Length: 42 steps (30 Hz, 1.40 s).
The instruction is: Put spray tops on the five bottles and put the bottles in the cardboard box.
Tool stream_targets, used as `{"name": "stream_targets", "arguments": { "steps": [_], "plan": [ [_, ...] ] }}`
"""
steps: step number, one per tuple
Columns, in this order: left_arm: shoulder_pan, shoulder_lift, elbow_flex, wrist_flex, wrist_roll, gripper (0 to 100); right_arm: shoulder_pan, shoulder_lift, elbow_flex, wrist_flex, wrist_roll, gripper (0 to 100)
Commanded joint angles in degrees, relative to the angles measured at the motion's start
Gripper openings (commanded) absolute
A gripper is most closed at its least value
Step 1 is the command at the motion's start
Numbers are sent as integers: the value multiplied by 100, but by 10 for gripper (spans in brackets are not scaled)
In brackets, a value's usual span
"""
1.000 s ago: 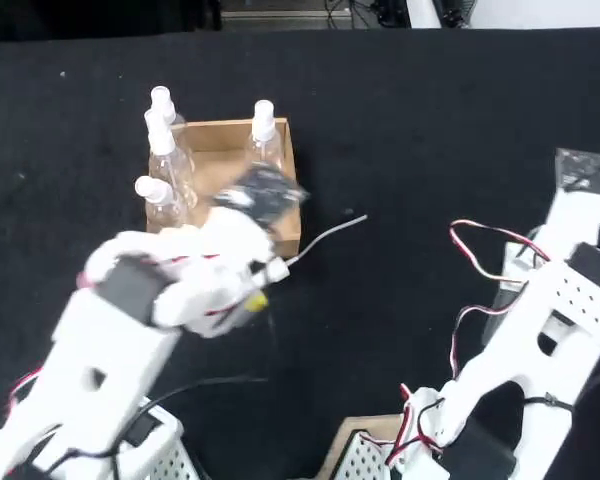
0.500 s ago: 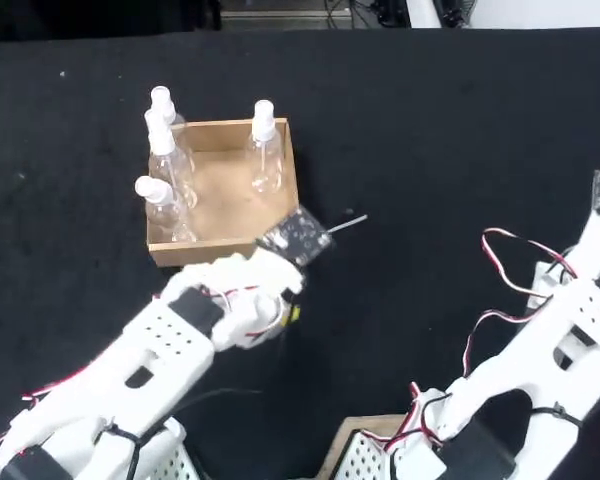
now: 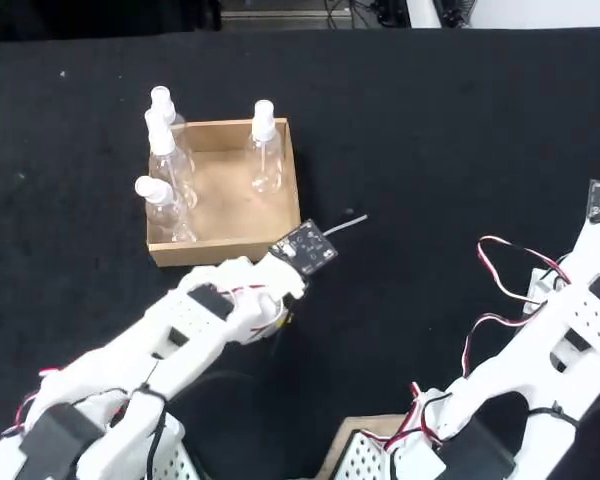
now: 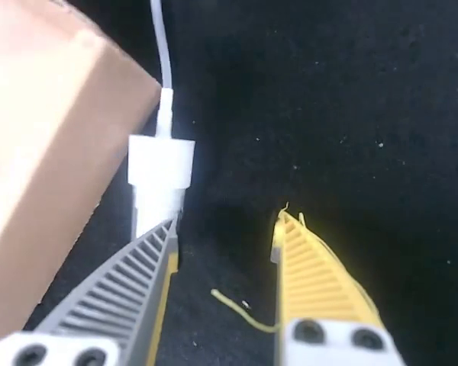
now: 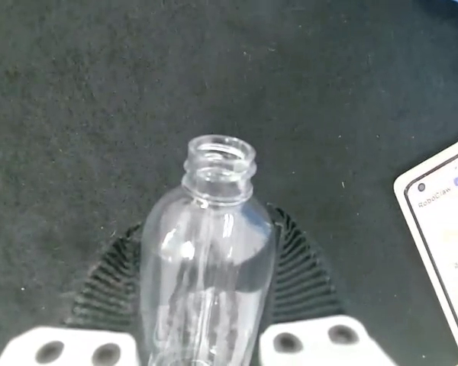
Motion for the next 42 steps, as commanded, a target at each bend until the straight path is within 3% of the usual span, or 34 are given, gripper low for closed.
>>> {"name": "stream_targets", "arguments": {
  "steps": [1, 15, 24, 28, 37, 42],
  "plan": [
    [-31, 193, -435, -105, -53, 183, 114, -277, -31, -167, 35, 11],
    [-338, 246, -532, -105, -844, 182, 88, -277, -22, -167, 44, 11],
    [778, 176, -189, -44, -853, 182, 114, -277, -22, -167, 44, 11],
    [1095, 176, -259, 492, -862, 182, 123, -277, -22, -167, 193, 11],
    [321, 202, -998, 800, -862, 182, 123, -277, -22, -167, 264, 11],
    [13, 237, -1077, 791, -1363, 181, 123, -277, -22, -167, 264, 11]
  ]
}}
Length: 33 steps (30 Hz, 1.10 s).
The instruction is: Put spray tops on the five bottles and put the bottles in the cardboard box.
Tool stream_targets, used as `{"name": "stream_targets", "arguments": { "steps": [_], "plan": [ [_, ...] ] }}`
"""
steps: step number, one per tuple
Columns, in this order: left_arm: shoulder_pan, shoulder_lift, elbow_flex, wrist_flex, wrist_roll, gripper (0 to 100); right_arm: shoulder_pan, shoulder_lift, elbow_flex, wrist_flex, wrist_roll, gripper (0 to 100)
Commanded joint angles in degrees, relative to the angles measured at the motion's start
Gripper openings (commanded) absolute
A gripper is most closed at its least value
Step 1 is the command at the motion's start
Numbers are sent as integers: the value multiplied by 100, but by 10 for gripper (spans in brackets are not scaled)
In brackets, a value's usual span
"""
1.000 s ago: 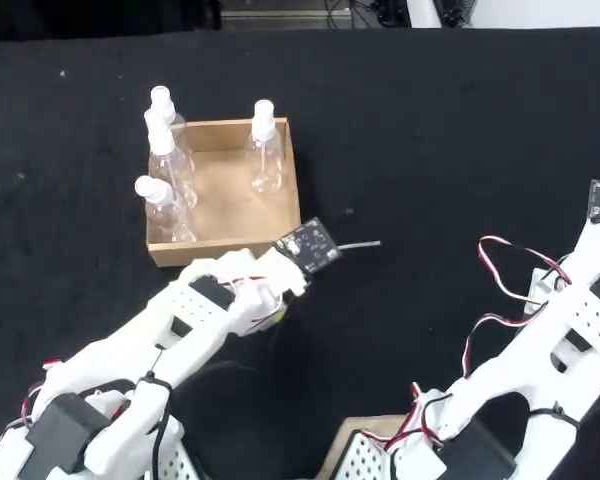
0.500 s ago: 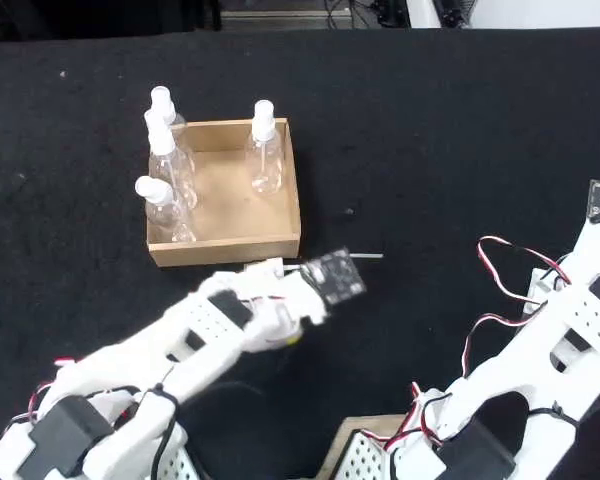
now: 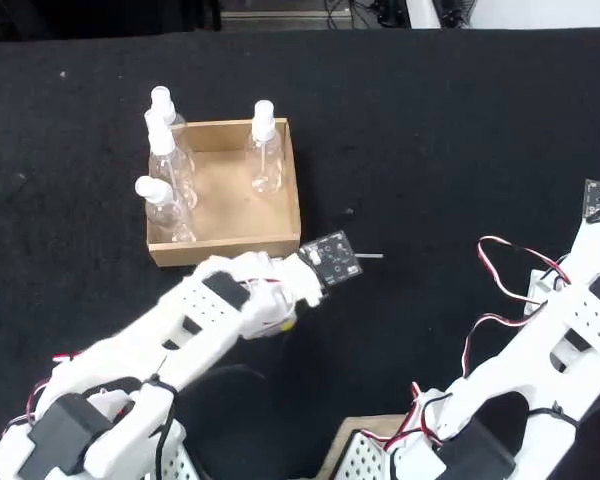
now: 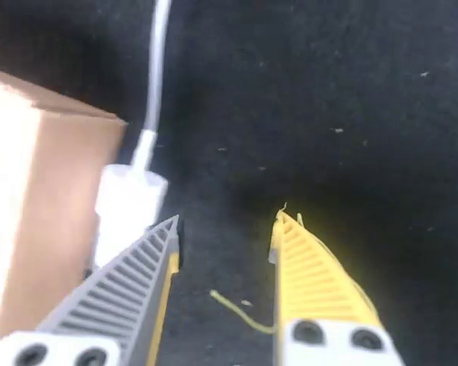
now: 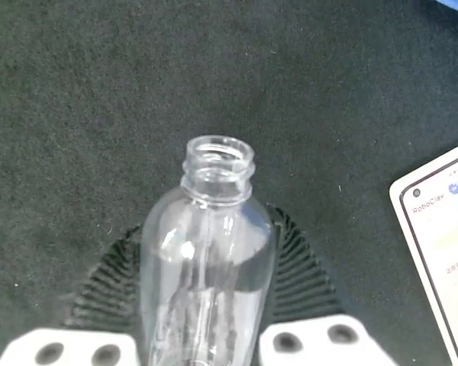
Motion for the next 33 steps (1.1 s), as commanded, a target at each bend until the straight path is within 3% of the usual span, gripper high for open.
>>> {"name": "stream_targets", "arguments": {
  "steps": [1, 7, 33],
  "plan": [
    [-295, -35, -312, 0, -334, 181, 123, -277, -22, -167, 35, 11],
    [-514, -26, -242, -554, -343, 181, 123, -277, -22, -167, 9, 11],
    [-347, 791, -198, -1046, -360, 181, 123, -277, -31, -167, 44, 11]
  ]
}}
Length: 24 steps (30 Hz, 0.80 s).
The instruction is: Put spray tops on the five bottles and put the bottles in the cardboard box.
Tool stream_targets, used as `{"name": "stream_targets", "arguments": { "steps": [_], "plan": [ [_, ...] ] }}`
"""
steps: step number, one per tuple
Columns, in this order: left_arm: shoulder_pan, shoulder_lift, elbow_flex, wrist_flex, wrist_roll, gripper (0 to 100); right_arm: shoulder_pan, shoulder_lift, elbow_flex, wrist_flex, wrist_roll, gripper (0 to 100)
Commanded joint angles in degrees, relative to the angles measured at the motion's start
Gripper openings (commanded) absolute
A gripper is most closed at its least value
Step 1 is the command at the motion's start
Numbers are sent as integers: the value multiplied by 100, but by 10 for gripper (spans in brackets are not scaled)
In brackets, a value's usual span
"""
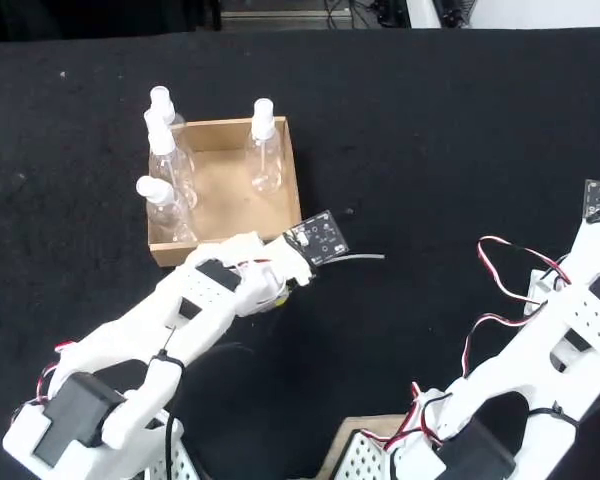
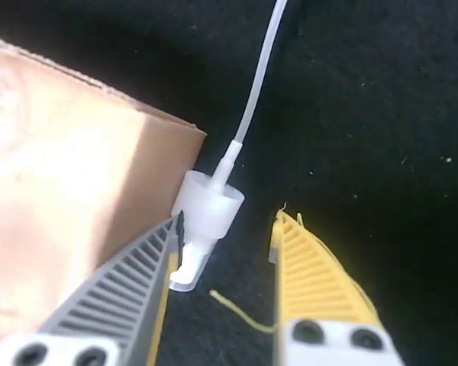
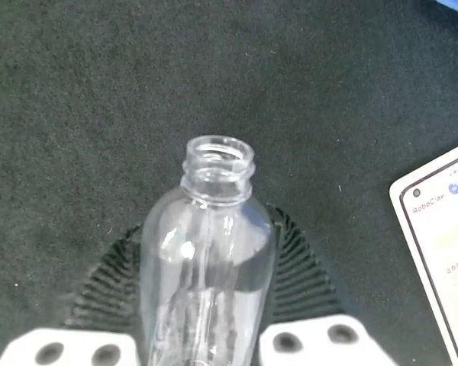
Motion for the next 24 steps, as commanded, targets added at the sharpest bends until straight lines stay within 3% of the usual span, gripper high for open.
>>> {"name": "stream_targets", "arguments": {
  "steps": [1, 5, 12, 24],
  "plan": [
    [233, 35, -75, -9, -18, 181, 123, -277, -40, -167, 44, 11],
    [514, 35, -40, 0, -18, 181, 132, -286, -57, -167, 44, 11],
    [1042, -167, -92, 782, -26, 181, 457, -286, -163, -360, 44, 11],
    [338, -1486, -48, 853, -26, 185, 448, -277, -180, -343, 44, 11]
  ]
}}
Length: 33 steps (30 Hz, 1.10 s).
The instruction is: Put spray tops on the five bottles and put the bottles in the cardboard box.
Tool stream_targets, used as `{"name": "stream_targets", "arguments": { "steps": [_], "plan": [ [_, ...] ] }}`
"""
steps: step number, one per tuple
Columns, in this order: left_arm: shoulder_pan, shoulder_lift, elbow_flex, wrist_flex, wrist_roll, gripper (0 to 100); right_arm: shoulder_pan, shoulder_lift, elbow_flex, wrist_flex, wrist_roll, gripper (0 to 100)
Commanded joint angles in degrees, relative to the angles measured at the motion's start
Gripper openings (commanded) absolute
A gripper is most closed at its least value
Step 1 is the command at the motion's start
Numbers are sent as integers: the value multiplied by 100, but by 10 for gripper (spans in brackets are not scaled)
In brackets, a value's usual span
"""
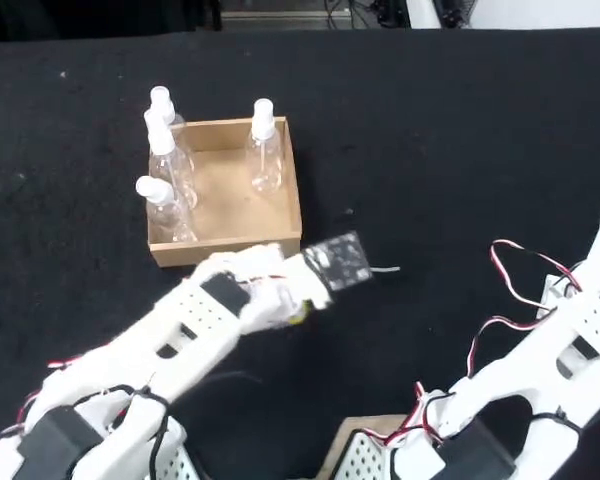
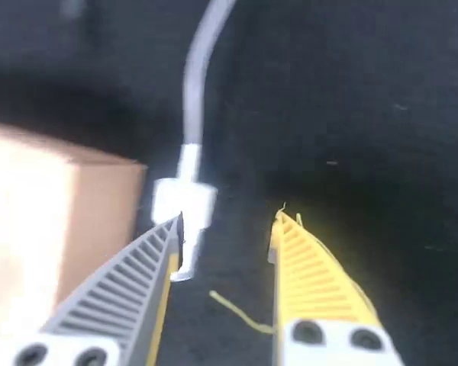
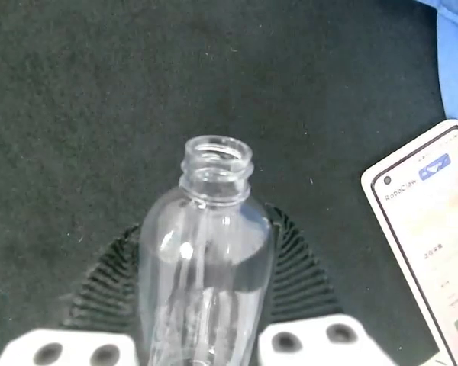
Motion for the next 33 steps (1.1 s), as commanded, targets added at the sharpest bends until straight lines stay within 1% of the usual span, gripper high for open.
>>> {"name": "stream_targets", "arguments": {
  "steps": [1, 4, 8, 13, 18, 22, 28, 33],
  "plan": [
    [-374, -325, -57, -149, -35, 185, 88, -277, -180, -132, 44, 11],
    [-418, -246, 13, -378, -35, 185, 79, -277, -189, -123, 44, 11],
    [-382, 132, -48, -431, -35, 185, 88, -277, -207, -123, 44, 11],
    [-418, 782, -145, -949, -35, 185, 97, -277, -189, -141, 44, 11],
    [-391, 1169, -145, -1231, -35, 185, 97, -277, -189, -149, 44, 11],
    [-347, 1257, -92, -1187, -35, 185, 79, -277, -189, -149, 44, 11],
    [101, 1222, -13, -765, -35, 182, 79, -277, -180, -149, 44, 11],
    [119, 1292, 40, -1196, 0, 181, 79, -277, -171, -149, 44, 11]
  ]
}}
